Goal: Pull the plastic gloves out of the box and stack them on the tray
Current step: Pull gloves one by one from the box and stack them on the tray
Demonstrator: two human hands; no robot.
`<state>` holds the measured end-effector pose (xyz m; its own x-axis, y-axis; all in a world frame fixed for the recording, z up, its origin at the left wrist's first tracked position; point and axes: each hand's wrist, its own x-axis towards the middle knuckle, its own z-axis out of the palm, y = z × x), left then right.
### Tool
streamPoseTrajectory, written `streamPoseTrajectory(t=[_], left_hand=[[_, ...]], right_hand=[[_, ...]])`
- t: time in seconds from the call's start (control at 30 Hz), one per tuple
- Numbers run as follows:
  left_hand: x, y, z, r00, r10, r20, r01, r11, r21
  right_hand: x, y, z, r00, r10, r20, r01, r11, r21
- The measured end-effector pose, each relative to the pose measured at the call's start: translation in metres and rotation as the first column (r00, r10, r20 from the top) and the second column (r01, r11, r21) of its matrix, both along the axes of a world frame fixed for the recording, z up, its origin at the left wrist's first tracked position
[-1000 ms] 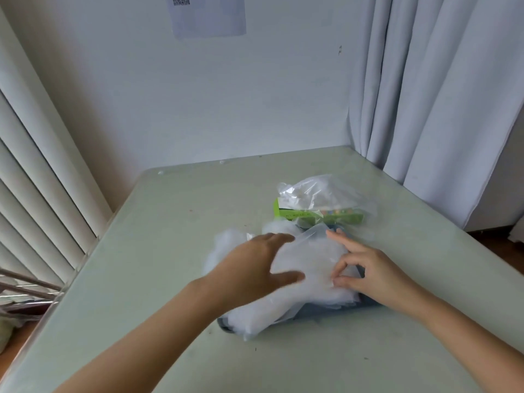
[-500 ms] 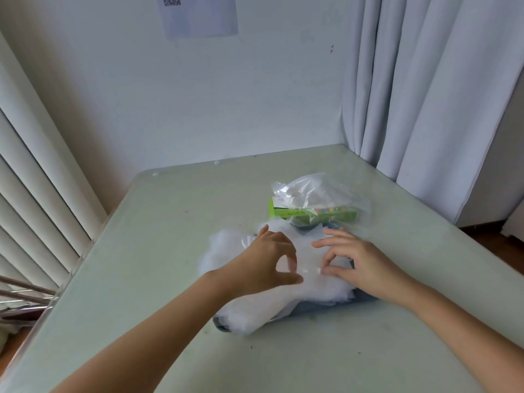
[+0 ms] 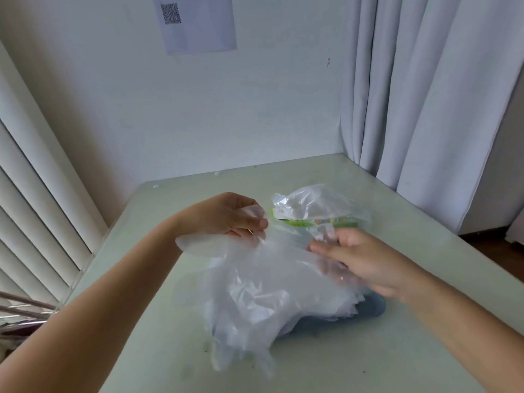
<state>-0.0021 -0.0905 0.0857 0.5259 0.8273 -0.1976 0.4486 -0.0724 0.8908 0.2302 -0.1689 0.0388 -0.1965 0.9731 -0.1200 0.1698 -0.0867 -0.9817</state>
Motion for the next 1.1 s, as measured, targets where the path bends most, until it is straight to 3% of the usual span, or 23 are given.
streamPoseTrajectory(t=[0.13, 0.3, 0.37, 0.43, 0.5, 0.53, 0.6, 0.7, 0.77, 0.83, 0.9, 0.97, 1.1], left_hand=[[-0.003, 0.032, -0.041, 0.999, -0.010, -0.037, 0.007, 0.996, -0.087], [0.007, 0.055, -0.070, 0.988, 0.028, -0.149, -0.038, 0.997, -0.064], [0.011, 0.060, -0.066, 0.954, 0.197, -0.225, -0.161, 0.973, 0.167], [0.019, 0.048, -0.054, 0.882, 0.400, -0.250, -0.186, 0.783, 0.594], [0.036, 0.017, -0.043, 0.912, 0.389, -0.132, -0.131, 0.581, 0.803], [0.045, 0.001, -0.043, 0.937, 0.321, -0.139, -0.067, 0.554, 0.830], [0.062, -0.023, -0.058, 0.921, 0.193, -0.337, 0.157, 0.609, 0.777], [0.064, -0.024, -0.105, 0.765, 0.095, -0.637, 0.361, 0.757, 0.546], [0.056, -0.018, -0.129, 0.706, 0.044, -0.707, 0.422, 0.775, 0.470], [0.048, -0.015, -0.144, 0.729, 0.051, -0.683, 0.434, 0.737, 0.518], [0.044, -0.015, -0.150, 0.737, 0.036, -0.675, 0.463, 0.701, 0.543], [0.044, -0.016, -0.149, 0.718, 0.048, -0.695, 0.470, 0.703, 0.534], [0.043, -0.016, -0.151, 0.683, 0.139, -0.717, 0.365, 0.785, 0.500]], right_hand=[[-0.003, 0.026, -0.031, 0.930, -0.049, 0.364, 0.007, 0.993, 0.115], [0.003, 0.048, -0.059, 0.793, -0.132, 0.595, 0.068, 0.989, 0.129], [0.004, 0.050, -0.063, 0.767, -0.160, 0.621, 0.085, 0.985, 0.149], [0.004, 0.052, -0.066, 0.735, -0.177, 0.655, 0.083, 0.982, 0.172], [0.003, 0.054, -0.070, 0.721, -0.170, 0.672, 0.071, 0.982, 0.172], [0.003, 0.055, -0.072, 0.713, -0.170, 0.680, 0.066, 0.982, 0.176], [0.004, 0.055, -0.074, 0.704, -0.177, 0.688, 0.058, 0.980, 0.192], [0.006, 0.051, -0.075, 0.665, -0.264, 0.699, 0.069, 0.953, 0.294], [0.004, 0.044, -0.077, 0.533, -0.489, 0.691, 0.021, 0.823, 0.567], [-0.004, 0.038, -0.079, 0.591, -0.474, 0.653, -0.174, 0.716, 0.676], [-0.016, 0.033, -0.084, 0.642, -0.180, 0.745, -0.386, 0.765, 0.516], [-0.017, 0.034, -0.096, 0.588, 0.051, 0.808, -0.449, 0.851, 0.273], [0.008, 0.036, -0.097, 0.356, 0.052, 0.933, -0.375, 0.922, 0.092]])
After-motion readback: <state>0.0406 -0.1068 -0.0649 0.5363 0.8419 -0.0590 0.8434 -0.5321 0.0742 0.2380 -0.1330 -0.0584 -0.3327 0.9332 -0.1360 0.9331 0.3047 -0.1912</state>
